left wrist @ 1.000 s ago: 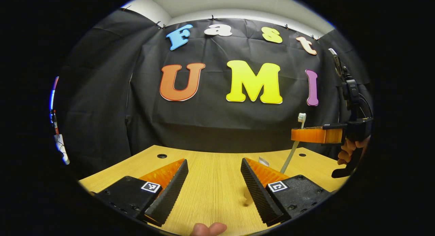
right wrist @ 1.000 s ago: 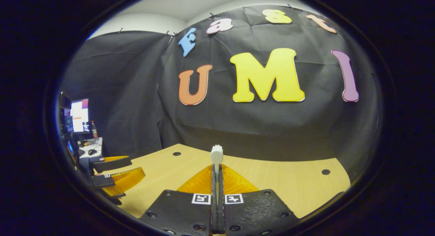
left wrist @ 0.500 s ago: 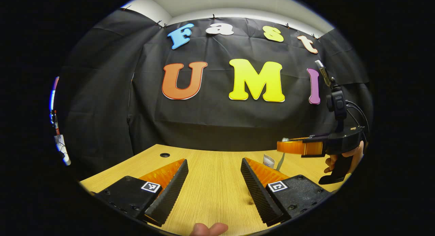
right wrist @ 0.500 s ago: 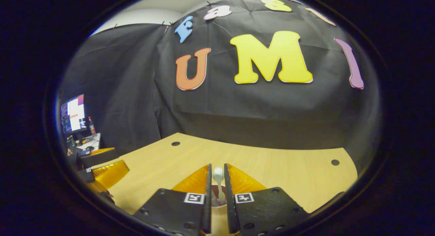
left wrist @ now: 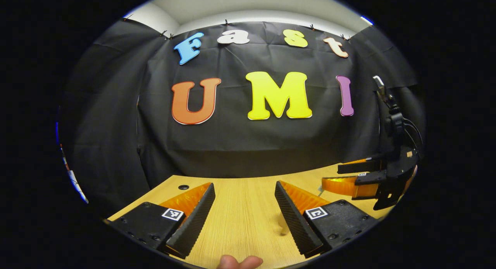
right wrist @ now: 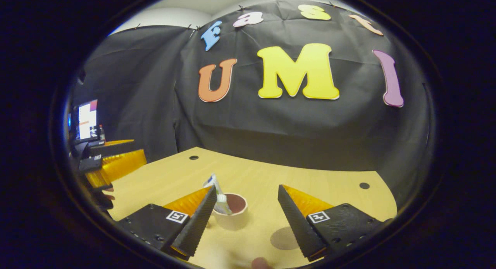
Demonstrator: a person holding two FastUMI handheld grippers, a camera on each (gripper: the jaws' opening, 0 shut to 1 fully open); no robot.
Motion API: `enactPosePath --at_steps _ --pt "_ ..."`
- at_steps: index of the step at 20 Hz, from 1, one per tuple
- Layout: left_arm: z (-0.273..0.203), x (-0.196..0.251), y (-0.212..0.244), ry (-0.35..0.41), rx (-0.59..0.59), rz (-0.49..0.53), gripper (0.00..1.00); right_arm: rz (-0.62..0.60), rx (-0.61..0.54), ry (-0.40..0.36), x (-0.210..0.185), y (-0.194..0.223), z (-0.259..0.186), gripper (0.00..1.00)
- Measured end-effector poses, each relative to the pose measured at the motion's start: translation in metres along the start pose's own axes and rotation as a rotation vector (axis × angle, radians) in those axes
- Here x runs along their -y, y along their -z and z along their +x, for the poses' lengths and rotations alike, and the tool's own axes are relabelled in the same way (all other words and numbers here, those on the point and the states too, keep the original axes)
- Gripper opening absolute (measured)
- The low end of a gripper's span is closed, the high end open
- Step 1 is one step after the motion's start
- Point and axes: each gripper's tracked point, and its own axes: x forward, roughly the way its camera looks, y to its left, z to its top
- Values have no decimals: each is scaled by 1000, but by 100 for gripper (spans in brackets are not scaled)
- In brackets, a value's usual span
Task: Put the toothbrush and toothpaste on the desktop into the cup, then pick up the cup and place it on the coaster on the desktop.
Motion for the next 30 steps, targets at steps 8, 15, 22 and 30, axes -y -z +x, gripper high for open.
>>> enactPosePath --at_steps 8,15,22,30 --pt "27 49 -20 229 -219 307 97 81 -51 108 99 50 -110 96" --pt "49 71 4 329 -401 429 98 218 -81 272 192 96 -186 96" --pt "48 79 54 454 -630 446 100 265 -50 280 201 88 -198 96" --pt "49 64 117 529 -994 491 96 312 -70 254 201 107 -199 96"
